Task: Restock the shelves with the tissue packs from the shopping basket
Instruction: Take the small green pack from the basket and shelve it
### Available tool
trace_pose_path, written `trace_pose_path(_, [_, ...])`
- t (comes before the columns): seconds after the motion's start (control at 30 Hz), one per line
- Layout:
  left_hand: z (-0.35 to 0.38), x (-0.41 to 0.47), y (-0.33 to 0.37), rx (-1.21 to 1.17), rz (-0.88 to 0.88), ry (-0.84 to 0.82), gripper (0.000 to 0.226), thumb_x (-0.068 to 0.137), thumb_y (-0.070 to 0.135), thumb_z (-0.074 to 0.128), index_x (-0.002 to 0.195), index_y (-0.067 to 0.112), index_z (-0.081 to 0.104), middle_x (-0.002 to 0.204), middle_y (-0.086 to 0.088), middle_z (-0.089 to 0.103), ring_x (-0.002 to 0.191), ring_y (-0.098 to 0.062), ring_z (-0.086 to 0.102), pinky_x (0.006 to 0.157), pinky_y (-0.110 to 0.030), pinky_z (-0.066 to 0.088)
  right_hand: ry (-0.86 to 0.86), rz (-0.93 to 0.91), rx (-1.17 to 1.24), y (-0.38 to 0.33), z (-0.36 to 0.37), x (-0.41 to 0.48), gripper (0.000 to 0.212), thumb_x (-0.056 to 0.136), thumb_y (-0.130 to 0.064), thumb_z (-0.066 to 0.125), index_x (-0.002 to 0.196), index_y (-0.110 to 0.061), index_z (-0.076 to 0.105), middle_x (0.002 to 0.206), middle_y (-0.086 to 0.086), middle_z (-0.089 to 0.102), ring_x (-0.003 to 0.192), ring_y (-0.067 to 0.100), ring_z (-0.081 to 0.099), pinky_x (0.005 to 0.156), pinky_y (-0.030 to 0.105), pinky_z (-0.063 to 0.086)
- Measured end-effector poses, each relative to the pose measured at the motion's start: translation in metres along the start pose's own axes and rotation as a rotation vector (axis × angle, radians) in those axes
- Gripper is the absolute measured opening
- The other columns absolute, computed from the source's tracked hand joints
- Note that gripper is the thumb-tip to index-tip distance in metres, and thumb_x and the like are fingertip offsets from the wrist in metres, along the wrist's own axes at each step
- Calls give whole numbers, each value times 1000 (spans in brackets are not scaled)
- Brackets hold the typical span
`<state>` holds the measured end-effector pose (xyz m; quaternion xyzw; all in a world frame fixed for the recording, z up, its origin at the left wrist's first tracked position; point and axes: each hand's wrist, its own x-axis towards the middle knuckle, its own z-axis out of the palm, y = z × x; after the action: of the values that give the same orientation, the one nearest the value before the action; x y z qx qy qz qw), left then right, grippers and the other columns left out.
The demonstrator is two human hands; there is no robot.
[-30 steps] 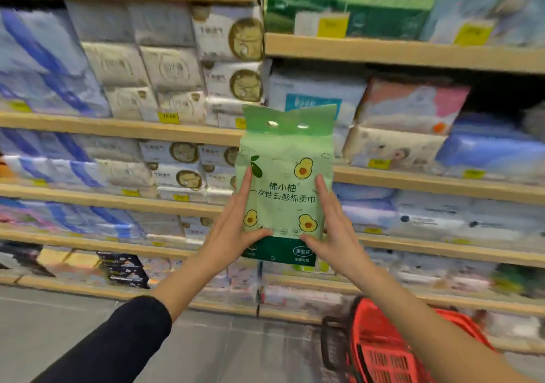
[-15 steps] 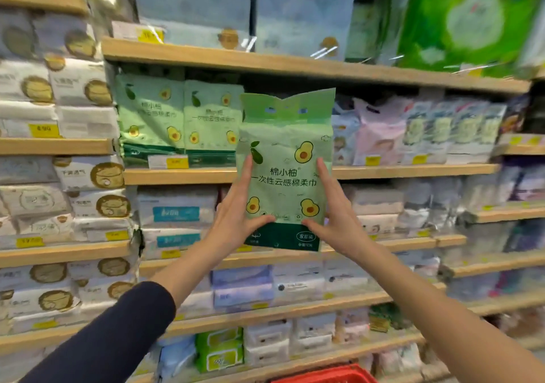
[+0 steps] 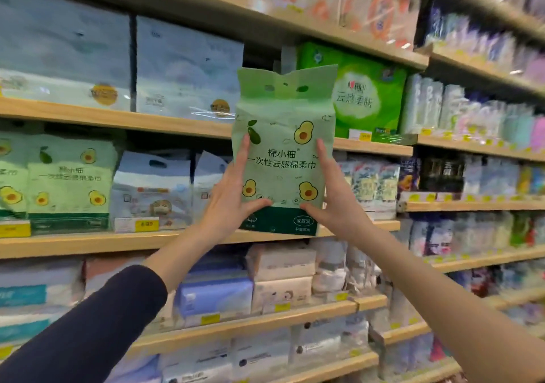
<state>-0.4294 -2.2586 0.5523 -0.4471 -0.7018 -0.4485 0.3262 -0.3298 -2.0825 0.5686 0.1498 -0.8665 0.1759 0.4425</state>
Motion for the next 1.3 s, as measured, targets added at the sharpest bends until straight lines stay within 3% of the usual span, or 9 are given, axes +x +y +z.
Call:
trace_pose_path(0.07, [5, 22, 2, 16, 17, 19, 116, 69, 25, 78, 140, 44, -12, 153, -1, 28, 137, -16, 32, 110, -42, 31, 22, -29, 3, 12, -9, 16, 105, 73, 0, 69, 134, -39, -7, 149, 8, 20, 126, -1, 21, 98, 1, 22])
trace_pose_path(0.23, [5, 76, -5, 70, 89, 53, 118, 68, 24, 79, 138, 46, -13, 153, -3, 28, 136, -18, 34, 108, -44, 33, 84, -65, 19, 30, -17, 61, 106, 72, 1, 69, 137, -34, -7, 148, 8, 24, 124, 3, 26, 102, 32, 39])
trace_pose_path(0.27, [4, 86, -9, 74, 103, 53, 118, 68, 24, 79, 138, 45, -14, 152, -4, 29, 135, -18, 35, 107, -44, 33, 105, -73, 23, 33, -17, 70, 106, 72, 1, 69, 138, -33, -6, 148, 8, 23, 125, 3, 25, 102, 29, 39])
trace_pose_path(0.37, [-2, 120, -16, 94, 173, 71, 118, 69, 24, 79, 138, 44, -15, 150, -6, 32, 133, -19, 36, 106, -42, 33, 149, -104, -1, 44, -16, 100, 106, 71, 1, 69, 142, -26, -5, 150, 8, 20, 123, -4, 20, 97, -1, 21])
trace_pose_path(0.47, [-7, 151, -25, 104, 222, 118, 116, 69, 23, 79, 137, 43, -13, 150, -6, 33, 132, -20, 38, 104, -42, 37, 185, -121, -20, 52, -18, 131, 107, 71, 1, 70, 140, -30, -5, 151, 7, 20, 120, -8, 21, 87, -11, 17])
trace_pose_path(0.67, [-6, 202, -46, 116, 272, 158, 119, 69, 22, 79, 142, 41, -13, 149, -7, 34, 133, -22, 39, 102, -51, 41, 228, -177, -87, 73, -17, 178, 106, 72, -2, 69, 140, -30, -7, 150, 8, 21, 121, -6, 21, 90, -10, 14])
trace_pose_path(0.93, [-7, 246, -59, 188, 348, 261, 118, 71, 21, 78, 129, 53, -19, 149, -8, 32, 134, -21, 37, 105, -45, 39, 284, -233, -89, 90, -14, 229, 108, 72, 0, 68, 138, -35, -9, 150, 7, 22, 120, -6, 20, 83, -13, 16])
trace_pose_path(1.13, [-2, 274, -74, 224, 325, 308, 116, 70, 19, 78, 138, 39, -14, 145, -8, 36, 130, -20, 40, 101, -43, 39, 314, -294, -54, 112, -5, 263, 107, 72, 3, 66, 136, -38, -9, 152, 9, 18, 120, -5, 21, 81, -13, 18])
trace_pose_path(1.3, [13, 293, -92, 263, 241, 318, 120, 69, 21, 79, 142, 39, -14, 146, -7, 35, 131, -21, 40, 102, -46, 38, 269, -312, -36, 138, 4, 286, 107, 72, 2, 67, 138, -37, -8, 152, 8, 18, 118, -3, 23, 85, -8, 16])
